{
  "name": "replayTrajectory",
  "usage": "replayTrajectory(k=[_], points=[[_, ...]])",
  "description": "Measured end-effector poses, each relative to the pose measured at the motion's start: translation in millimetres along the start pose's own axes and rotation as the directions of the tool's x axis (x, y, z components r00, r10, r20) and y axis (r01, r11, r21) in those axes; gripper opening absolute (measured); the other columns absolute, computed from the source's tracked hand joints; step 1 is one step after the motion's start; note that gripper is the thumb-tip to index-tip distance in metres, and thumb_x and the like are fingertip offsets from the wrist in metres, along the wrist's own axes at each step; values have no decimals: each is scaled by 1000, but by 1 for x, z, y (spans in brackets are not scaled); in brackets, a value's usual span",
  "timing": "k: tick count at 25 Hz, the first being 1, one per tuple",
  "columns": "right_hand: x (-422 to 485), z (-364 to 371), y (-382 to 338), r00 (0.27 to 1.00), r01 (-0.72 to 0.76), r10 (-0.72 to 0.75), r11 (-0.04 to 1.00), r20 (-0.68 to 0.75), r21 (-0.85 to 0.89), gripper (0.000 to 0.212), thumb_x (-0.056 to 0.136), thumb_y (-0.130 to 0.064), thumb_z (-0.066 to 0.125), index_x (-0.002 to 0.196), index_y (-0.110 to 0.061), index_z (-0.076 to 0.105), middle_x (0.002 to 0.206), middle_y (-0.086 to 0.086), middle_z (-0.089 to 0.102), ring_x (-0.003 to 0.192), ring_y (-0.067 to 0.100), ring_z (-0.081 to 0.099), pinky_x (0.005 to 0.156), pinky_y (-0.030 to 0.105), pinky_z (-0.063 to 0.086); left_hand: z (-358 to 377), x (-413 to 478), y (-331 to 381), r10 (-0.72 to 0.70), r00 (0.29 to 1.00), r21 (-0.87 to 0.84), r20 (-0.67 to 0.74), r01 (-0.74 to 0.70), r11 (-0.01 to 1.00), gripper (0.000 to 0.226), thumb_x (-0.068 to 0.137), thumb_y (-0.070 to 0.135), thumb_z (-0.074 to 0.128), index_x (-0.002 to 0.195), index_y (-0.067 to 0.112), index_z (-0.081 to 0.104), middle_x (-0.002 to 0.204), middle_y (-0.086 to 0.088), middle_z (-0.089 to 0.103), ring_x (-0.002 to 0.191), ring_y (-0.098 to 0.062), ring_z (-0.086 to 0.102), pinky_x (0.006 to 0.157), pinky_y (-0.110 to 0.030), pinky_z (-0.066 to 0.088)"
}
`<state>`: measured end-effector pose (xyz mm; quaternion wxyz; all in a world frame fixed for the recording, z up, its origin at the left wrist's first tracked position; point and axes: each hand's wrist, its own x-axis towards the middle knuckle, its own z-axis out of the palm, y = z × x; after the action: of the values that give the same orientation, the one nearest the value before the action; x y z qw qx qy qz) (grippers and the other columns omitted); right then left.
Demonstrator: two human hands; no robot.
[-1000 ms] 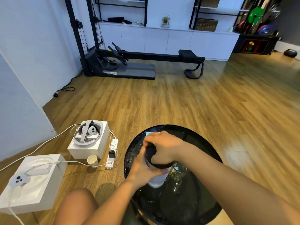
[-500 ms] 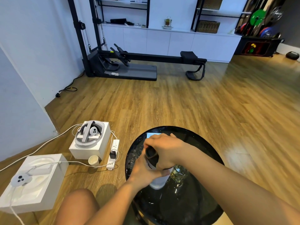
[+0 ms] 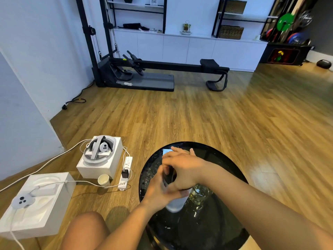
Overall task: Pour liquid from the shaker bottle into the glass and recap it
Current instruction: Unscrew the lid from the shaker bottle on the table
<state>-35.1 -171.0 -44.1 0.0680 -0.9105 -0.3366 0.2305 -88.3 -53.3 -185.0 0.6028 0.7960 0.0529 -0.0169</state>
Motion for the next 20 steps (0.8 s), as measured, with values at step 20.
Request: replayTrajectory(k=[20], points=[[4, 3, 9, 993, -66, 74, 993, 87, -95, 112, 72, -33, 75, 150, -47, -3, 158, -2, 20, 149, 30, 6, 111, 67, 12, 0, 0, 1, 11, 1000, -25, 11, -11, 1000, 89, 54, 35, 101, 127, 41, 50, 116, 21, 70, 109, 12, 62, 86, -9, 49]])
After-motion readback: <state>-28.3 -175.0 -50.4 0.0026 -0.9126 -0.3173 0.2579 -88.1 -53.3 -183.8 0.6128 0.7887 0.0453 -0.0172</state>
